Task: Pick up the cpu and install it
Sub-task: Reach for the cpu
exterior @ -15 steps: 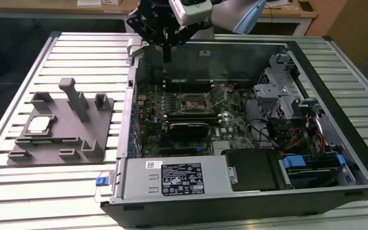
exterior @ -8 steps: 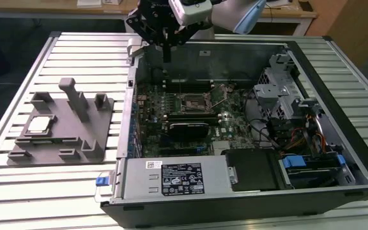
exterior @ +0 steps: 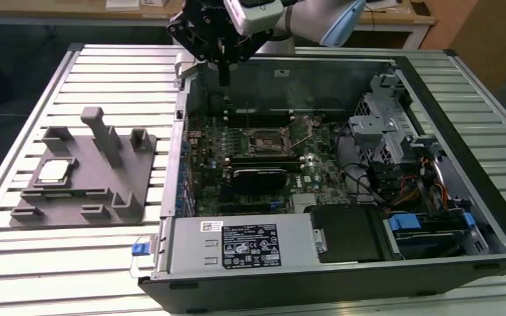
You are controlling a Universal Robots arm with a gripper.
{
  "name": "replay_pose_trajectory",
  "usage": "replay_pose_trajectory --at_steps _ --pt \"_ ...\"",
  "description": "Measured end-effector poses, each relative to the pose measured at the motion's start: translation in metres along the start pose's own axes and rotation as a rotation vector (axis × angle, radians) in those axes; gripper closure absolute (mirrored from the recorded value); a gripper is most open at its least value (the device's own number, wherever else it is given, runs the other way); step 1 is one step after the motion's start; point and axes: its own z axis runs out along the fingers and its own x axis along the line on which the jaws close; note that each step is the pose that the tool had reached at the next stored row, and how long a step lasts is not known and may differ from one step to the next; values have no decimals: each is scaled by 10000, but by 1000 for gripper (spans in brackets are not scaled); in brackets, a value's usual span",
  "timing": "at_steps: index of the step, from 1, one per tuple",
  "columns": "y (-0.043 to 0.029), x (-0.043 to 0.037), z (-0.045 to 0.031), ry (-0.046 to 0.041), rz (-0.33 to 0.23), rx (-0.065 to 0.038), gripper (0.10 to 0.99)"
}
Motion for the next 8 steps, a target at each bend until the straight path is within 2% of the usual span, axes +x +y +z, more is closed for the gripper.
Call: replay_pose_trajectory --at_steps 8 --pt "-8 113 -3 0 0 0 980"
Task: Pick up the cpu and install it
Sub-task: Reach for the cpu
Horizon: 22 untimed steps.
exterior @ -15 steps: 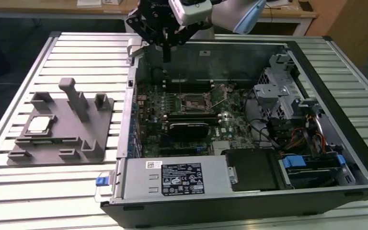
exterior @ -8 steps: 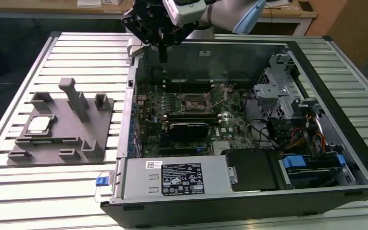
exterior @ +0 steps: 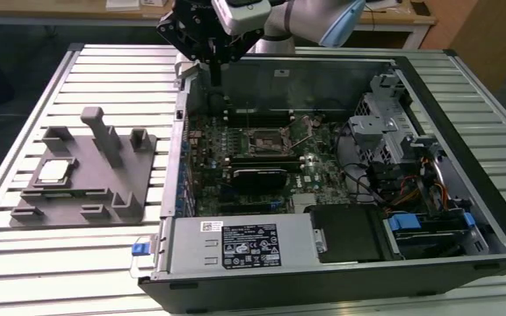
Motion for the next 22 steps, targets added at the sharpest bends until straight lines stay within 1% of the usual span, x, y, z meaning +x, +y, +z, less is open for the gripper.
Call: replay_pose_trajectory --at_steps 4,14,22 --pt "-5 70 -2 0 0 0 980" --pt "-22 292 -8 0 1 -1 980" --pt "-34 450 -12 0 1 -7 980"
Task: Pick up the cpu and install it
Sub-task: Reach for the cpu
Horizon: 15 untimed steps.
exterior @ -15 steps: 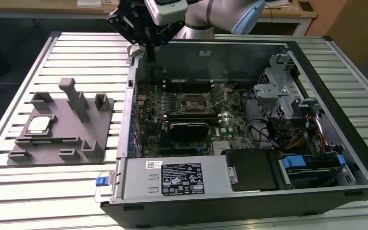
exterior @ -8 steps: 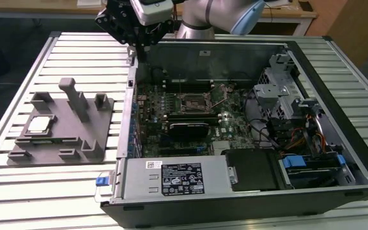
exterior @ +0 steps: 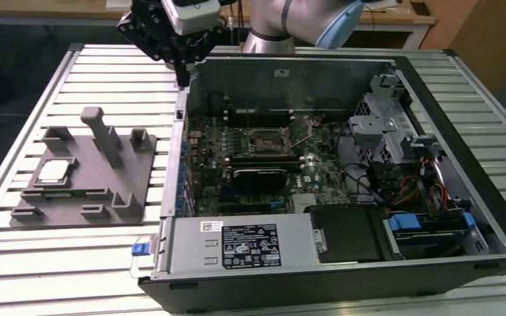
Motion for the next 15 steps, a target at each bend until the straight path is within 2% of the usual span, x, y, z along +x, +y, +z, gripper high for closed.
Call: replay_pose_trajectory --at_steps 15 --pt "-19 247 -6 1 0 -9 980"
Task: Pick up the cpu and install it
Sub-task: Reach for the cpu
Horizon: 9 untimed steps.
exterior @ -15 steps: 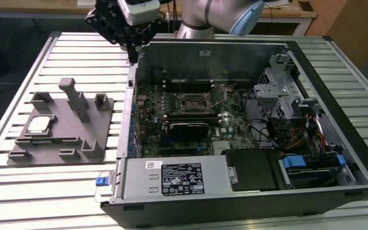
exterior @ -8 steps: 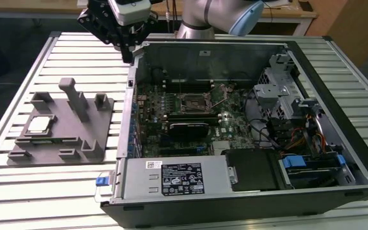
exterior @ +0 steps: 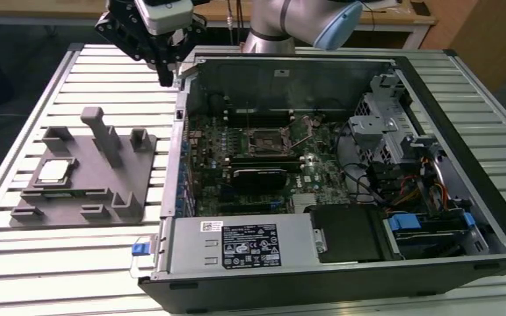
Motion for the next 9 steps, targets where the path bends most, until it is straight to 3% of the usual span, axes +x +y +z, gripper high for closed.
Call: replay_pose_trajectory --at_steps 9 --pt "-12 158 -3 0 0 -3 980"
